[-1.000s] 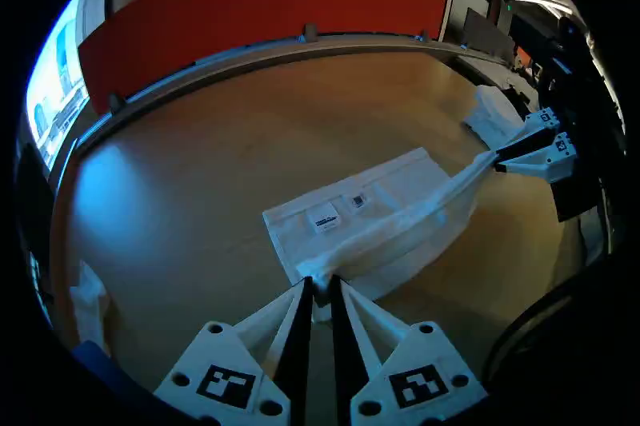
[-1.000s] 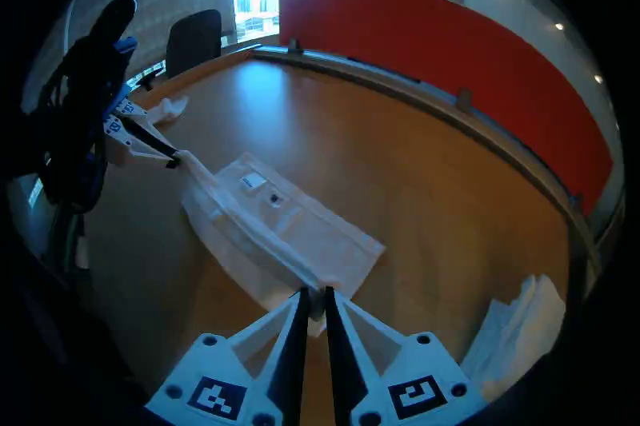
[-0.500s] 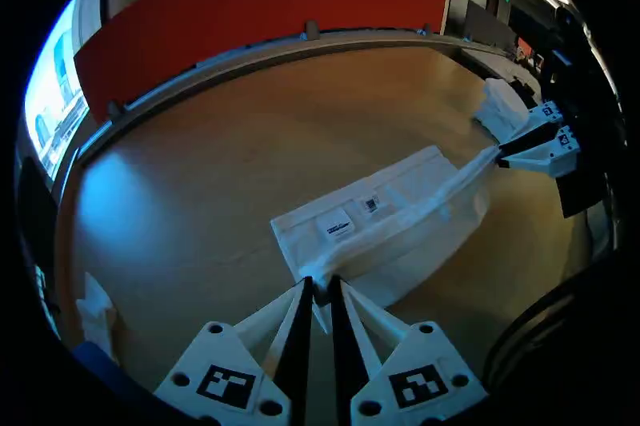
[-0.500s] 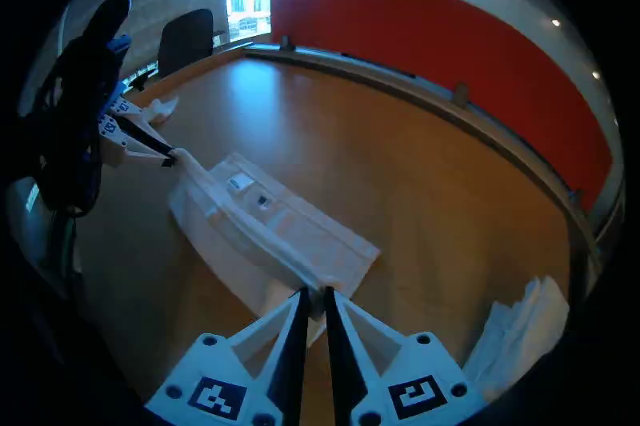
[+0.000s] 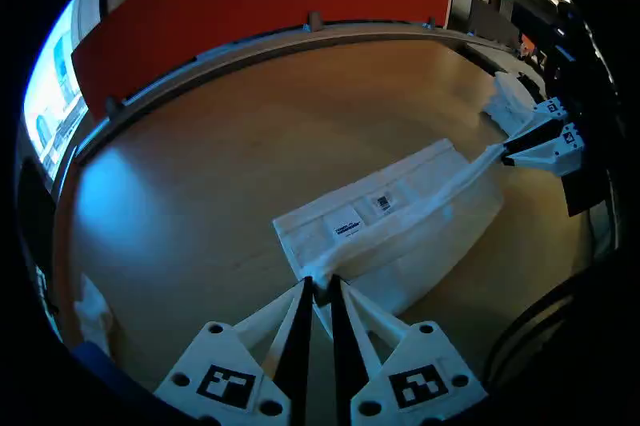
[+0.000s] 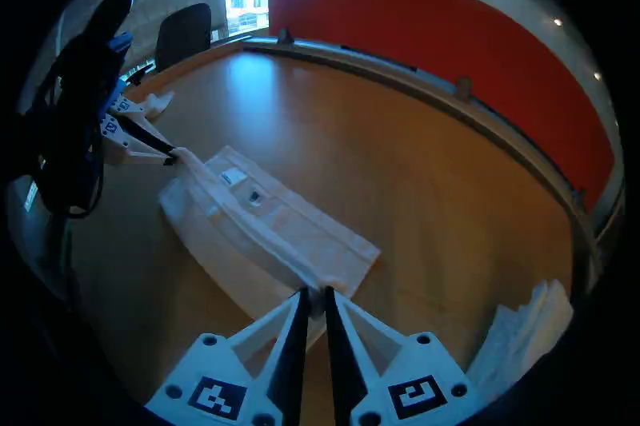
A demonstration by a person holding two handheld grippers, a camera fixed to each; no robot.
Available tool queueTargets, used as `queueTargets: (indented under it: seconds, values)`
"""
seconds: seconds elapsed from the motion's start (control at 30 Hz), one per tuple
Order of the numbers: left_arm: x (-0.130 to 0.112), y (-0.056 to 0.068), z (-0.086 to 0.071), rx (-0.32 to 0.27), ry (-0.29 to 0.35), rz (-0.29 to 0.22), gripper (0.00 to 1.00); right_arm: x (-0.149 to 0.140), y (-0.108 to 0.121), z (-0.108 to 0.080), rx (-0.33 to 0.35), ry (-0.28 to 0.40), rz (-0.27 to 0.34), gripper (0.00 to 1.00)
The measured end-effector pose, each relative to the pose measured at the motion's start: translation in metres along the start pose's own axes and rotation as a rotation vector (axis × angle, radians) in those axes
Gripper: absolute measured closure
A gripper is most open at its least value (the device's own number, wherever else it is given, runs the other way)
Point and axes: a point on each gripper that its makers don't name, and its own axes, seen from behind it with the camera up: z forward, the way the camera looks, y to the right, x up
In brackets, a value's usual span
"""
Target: Fold towel
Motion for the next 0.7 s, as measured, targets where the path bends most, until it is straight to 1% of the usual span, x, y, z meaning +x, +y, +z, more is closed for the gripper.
queueTargets:
  seconds: [0.1,0.23,0.3,0.37,0.43,0.6,0.7]
  values:
    - [-0.003,-0.003,0.008,0.012,-0.006,-0.003,0.84,-0.003,0.001,0.007,-0.001,-0.006,0.012,0.85]
    - [-0.005,-0.005,0.018,0.025,-0.005,-0.012,0.8,-0.007,0.003,0.016,-0.01,-0.015,0.027,0.85]
    - [-0.005,-0.006,0.022,0.031,-0.004,-0.017,0.76,-0.008,0.005,0.02,-0.017,-0.016,0.034,0.85]
    - [-0.005,-0.008,0.025,0.036,-0.002,-0.022,0.76,-0.008,0.007,0.024,-0.025,-0.014,0.042,0.84]
    - [-0.006,-0.011,0.027,0.043,-0.003,-0.025,0.73,-0.007,0.008,0.026,-0.031,-0.011,0.045,0.83]
    - [-0.006,-0.019,0.032,0.068,-0.005,-0.03,0.71,-0.006,0.013,0.031,-0.047,-0.013,0.052,0.8]
    - [-0.004,-0.022,0.033,0.073,-0.001,-0.034,0.7,-0.005,0.016,0.034,-0.057,-0.012,0.058,0.76]
